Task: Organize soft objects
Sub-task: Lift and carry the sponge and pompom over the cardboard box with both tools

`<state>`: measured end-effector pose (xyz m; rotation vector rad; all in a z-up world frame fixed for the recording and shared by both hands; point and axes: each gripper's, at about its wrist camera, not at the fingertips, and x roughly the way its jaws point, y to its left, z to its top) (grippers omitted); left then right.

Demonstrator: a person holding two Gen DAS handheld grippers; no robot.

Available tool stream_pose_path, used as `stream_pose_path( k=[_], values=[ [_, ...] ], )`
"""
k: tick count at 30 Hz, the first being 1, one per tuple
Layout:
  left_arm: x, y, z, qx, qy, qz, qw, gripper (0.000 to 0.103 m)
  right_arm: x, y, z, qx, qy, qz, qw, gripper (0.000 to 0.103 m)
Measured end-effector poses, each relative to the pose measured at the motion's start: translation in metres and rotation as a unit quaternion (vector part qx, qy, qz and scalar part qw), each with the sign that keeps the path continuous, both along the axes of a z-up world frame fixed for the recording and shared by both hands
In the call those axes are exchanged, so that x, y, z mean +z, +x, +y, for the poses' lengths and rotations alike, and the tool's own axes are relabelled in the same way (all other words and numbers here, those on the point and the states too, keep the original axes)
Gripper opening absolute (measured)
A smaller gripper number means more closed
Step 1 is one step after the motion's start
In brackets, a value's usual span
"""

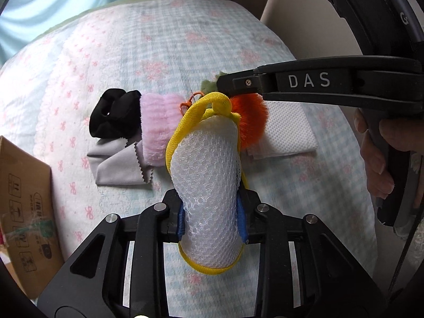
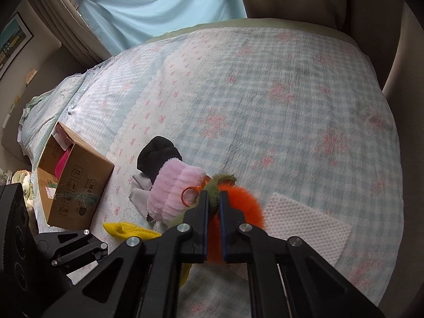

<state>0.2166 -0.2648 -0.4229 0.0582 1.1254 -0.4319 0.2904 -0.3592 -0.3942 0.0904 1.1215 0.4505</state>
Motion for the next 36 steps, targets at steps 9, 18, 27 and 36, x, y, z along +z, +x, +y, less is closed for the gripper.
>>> stream_pose_path(
  k=[9,18,27,36],
  values=[
    [0.032,-0.013,0.027,0.022,-0.014,-0.015,0.9996,0.026,0.029,-0.018,0.002,-0.033,0.0,-0.022,0.999,0.004],
    [0.046,-0.023,0.061,0.051,-0.023,-0.025,0.9981,0.026,0.02,-0.032,0.017,-0.056,-0.07,-0.047,0.995,0.04],
    [0.043,-0.024,0.085,0.061,-0.028,-0.024,0.9975,0.026,-0.016,-0.022,0.018,-0.093,-0.109,-0.049,0.989,0.083],
    [0.036,-0.015,0.095,0.063,-0.03,-0.021,0.9973,0.026,-0.048,-0.005,0.025,-0.083,-0.101,-0.041,0.991,0.044]
  ],
)
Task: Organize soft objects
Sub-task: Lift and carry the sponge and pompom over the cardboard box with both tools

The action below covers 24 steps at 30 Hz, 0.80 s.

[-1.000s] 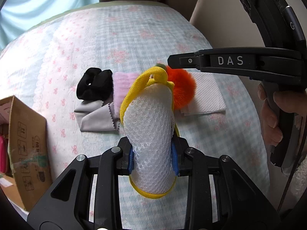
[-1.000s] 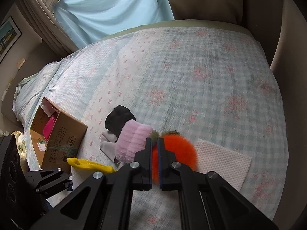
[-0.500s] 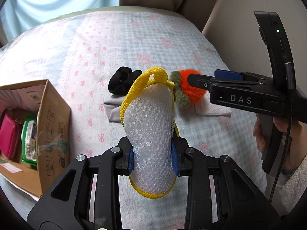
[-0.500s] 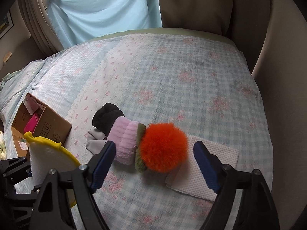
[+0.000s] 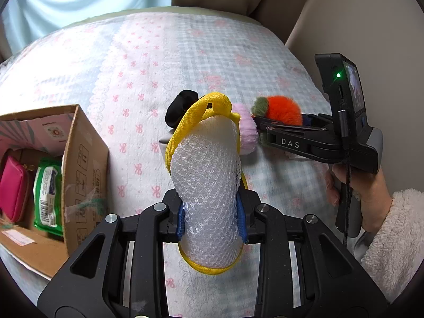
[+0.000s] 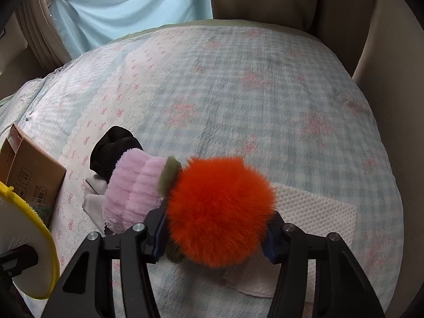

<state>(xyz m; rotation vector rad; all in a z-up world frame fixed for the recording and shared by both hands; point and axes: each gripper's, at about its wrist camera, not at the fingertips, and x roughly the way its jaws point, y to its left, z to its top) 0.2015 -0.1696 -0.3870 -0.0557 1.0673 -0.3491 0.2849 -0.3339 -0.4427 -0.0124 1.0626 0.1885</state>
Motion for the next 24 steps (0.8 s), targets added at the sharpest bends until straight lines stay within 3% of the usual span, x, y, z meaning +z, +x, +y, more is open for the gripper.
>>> stream_pose_path(
  k=[3,13,18,24],
  values=[
    [-0.003,0.003,0.0,-0.001,0.0,0.002,1.0,0.026,-0.002,0.0,0.003,-0.001,-0.004,-0.006,1.0,0.038],
    [0.003,0.008,0.002,-0.002,-0.006,0.003,1.0,0.026,0.017,-0.006,-0.004,-0.016,0.006,-0.011,1.0,0.037],
    [0.03,0.005,0.009,0.001,-0.012,-0.01,0.9999,0.026,0.067,-0.021,-0.003,-0.029,0.006,-0.031,0.999,0.037],
    [0.091,-0.004,0.03,0.012,-0.022,-0.035,0.9991,0.026,0.157,-0.05,0.015,-0.039,0.002,-0.057,0.998,0.037]
  ],
)
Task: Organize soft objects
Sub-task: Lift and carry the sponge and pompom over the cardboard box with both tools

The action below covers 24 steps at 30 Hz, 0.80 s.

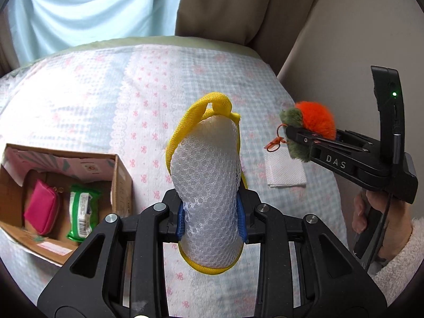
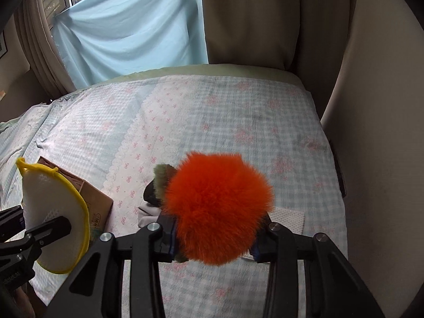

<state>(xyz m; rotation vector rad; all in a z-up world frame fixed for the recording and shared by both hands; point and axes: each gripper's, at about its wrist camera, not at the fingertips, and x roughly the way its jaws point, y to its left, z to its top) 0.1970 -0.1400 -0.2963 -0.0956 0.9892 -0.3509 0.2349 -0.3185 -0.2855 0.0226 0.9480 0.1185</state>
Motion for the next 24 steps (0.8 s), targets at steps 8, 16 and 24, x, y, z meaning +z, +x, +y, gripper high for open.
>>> stream_pose_path(
  k=[8,16,24],
  values=[
    [0.079,-0.022,0.06,0.045,-0.016,-0.002,0.9989,0.027,0.103,-0.038,0.065,0.025,0.009,-0.022,0.999,0.037],
    [0.127,-0.034,0.138,0.084,0.0,-0.003,0.9965,0.027,0.136,-0.062,0.151,0.072,0.039,-0.008,0.997,0.037],
    [0.122,-0.033,0.228,0.102,0.007,0.028,0.9943,0.027,0.126,-0.068,0.237,0.076,0.05,0.02,0.996,0.037]
  ],
)
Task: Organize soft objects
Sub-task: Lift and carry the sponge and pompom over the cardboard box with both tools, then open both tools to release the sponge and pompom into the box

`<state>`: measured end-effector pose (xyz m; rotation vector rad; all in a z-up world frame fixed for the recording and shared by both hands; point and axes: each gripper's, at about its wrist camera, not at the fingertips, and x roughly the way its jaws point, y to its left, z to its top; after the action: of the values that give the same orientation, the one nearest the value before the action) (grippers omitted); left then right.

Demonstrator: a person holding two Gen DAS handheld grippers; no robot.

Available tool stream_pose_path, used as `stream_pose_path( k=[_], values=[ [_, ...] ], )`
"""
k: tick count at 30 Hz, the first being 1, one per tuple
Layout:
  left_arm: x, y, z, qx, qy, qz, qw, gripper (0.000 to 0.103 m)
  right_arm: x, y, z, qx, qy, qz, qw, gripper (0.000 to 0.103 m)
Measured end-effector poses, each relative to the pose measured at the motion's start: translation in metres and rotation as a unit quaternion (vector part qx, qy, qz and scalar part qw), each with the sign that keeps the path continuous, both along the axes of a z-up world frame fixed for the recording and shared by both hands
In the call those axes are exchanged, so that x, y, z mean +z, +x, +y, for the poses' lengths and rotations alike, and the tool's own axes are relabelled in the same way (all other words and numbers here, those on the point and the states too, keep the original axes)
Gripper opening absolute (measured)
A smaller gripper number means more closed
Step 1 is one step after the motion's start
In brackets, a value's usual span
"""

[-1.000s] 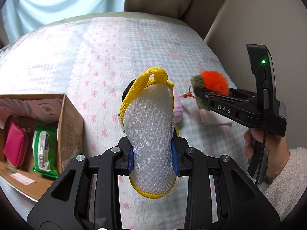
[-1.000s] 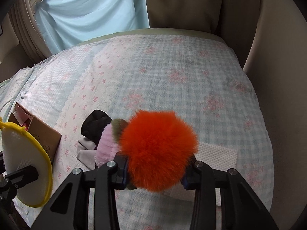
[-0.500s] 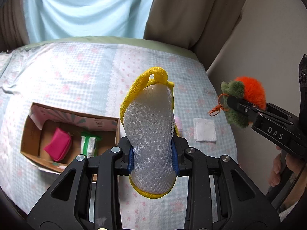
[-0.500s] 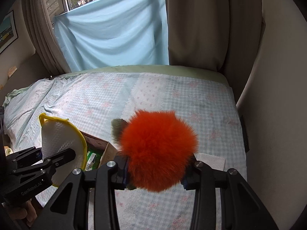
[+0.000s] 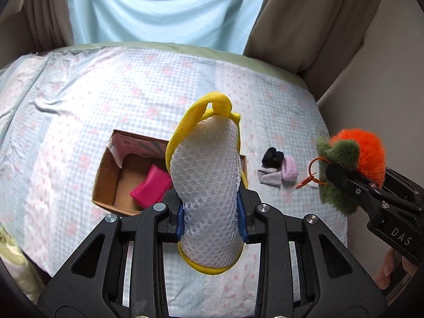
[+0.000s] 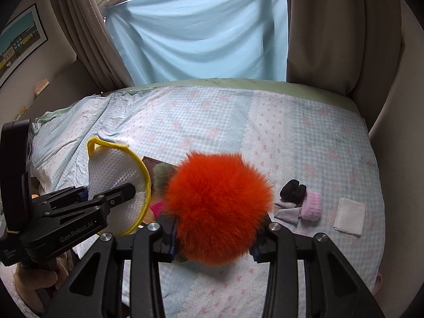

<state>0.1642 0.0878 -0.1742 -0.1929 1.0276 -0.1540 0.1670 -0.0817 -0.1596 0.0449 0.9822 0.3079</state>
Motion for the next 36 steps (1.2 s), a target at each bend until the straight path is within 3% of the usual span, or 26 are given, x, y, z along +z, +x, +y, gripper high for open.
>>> stream_pose_path(
  k=[6,14,20,30,32,34,35,36],
  values=[
    [-0.028,0.017,0.06,-0.022,0.0,0.036,0.9991,0.027,-0.023,0.013,0.055,-0.035,-0.004,0.03,0.999,0.037],
    [-0.086,0.055,0.113,-0.055,0.003,0.095,0.9939,0.027,-0.079,0.041,0.107,-0.082,-0.002,0.095,0.992,0.037],
    [-0.132,0.083,0.122,-0.078,0.0,0.14,0.9871,0.027,-0.123,0.061,0.115,-0.111,-0.001,0.147,0.983,0.037],
    [-0.189,0.108,0.1,-0.127,0.007,0.191,0.9732,0.027,-0.173,0.087,0.094,-0.145,0.001,0.207,0.967,0.037],
    [-0.195,0.112,0.094,-0.137,0.013,0.193,0.9714,0.033,-0.181,0.093,0.09,-0.148,-0.004,0.211,0.966,0.039],
    [-0.2,0.117,0.087,-0.145,0.027,0.196,0.9694,0.068,-0.189,0.1,0.088,-0.147,-0.001,0.214,0.966,0.042],
    [-0.202,0.119,0.084,-0.147,0.036,0.195,0.9691,0.08,-0.191,0.103,0.086,-0.148,0.002,0.214,0.965,0.057],
    [-0.203,0.121,0.083,-0.149,0.038,0.192,0.9694,0.103,-0.193,0.105,0.085,-0.15,0.006,0.212,0.966,0.082]
  ],
)
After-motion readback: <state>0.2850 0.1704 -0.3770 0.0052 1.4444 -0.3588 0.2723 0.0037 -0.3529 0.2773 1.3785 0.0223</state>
